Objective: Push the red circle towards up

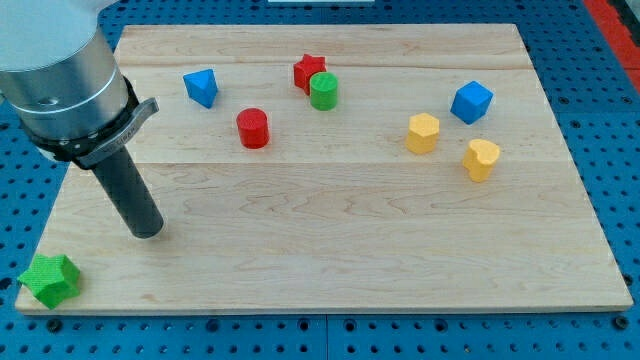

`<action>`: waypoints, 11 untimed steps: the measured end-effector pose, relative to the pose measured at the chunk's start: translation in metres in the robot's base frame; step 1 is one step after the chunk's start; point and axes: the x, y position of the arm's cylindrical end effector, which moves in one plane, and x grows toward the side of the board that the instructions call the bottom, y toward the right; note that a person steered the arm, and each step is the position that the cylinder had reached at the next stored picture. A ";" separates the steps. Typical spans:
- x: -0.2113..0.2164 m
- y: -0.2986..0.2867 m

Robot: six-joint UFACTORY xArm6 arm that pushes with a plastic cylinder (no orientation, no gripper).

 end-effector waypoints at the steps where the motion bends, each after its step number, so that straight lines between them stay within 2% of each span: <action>1: 0.000 0.000; 4: -0.047 0.001; 5: -0.080 0.033; 6: -0.109 0.091; 8: -0.189 0.154; 10: -0.248 0.194; 11: -0.266 0.187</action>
